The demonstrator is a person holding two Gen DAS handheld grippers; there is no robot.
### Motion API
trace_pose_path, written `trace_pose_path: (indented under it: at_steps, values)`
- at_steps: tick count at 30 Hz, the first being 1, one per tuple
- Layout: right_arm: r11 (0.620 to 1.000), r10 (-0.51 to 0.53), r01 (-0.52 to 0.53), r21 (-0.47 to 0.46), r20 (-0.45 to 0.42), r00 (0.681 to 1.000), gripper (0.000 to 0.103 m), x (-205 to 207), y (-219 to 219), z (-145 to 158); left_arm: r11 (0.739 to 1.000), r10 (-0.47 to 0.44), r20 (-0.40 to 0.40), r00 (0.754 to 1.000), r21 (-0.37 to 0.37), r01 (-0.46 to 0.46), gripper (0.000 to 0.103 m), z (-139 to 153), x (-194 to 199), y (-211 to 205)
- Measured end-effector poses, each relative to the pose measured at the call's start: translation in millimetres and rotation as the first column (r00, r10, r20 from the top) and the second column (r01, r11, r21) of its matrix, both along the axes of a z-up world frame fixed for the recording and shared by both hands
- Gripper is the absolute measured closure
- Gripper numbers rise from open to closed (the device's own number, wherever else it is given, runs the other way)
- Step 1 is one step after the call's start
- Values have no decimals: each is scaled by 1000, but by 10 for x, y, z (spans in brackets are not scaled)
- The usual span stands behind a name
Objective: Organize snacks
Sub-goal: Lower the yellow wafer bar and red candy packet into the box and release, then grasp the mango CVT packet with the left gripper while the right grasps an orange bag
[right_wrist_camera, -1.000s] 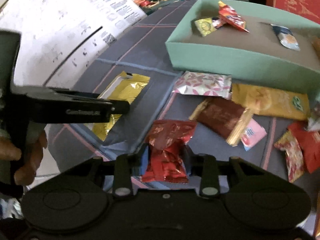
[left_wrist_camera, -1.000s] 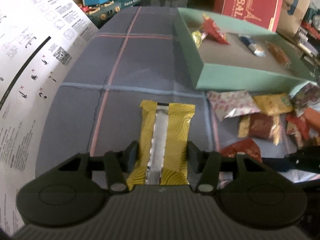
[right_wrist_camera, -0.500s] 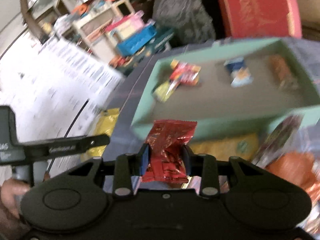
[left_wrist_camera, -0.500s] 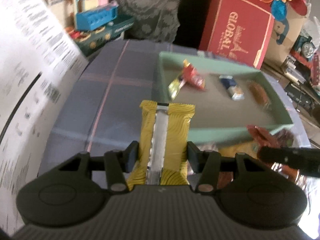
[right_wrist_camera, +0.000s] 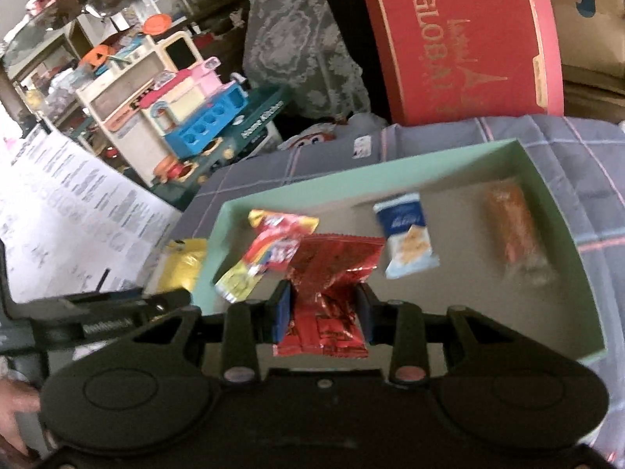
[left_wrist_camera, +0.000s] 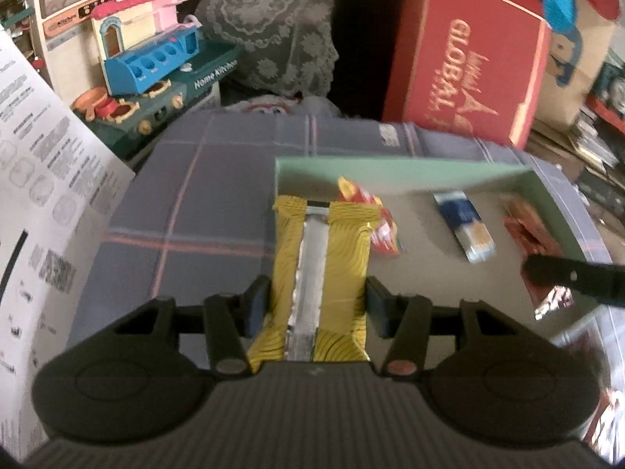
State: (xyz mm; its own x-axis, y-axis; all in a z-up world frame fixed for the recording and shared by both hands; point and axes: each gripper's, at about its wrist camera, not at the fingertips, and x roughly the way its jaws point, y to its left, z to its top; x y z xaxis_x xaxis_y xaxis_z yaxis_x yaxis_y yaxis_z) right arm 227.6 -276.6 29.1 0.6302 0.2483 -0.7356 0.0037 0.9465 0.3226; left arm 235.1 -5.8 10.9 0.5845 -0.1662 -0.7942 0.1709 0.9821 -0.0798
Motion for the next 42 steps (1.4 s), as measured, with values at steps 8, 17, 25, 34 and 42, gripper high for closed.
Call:
trace_pose_path:
  at_steps: [8,17,25,34,42]
  values:
    - [1000,3,-4,-27,-35,999,68,401,-11,-243,999,22,-9,1000,24,-22,52,-90,492,-82]
    - [1000,-21,21,-3,-55,998,68,790,-5,-476,1000,14,-43,999,28,-13,49,-327,916,-331]
    - [999,-48,48,18,-8,999,29,849,-3,-450,996,45,5,999,74,-45,4,-348,942,-409]
    - [997,-72,72,-2,8,997,5,553,-95,-350,993,48,13,999,111,-49,1,-276,735,-405]
    - [997,-76,76,-6,22,997,0,84,-281,-153,994,-3,-6,1000,111,4,0,-216,298,-554]
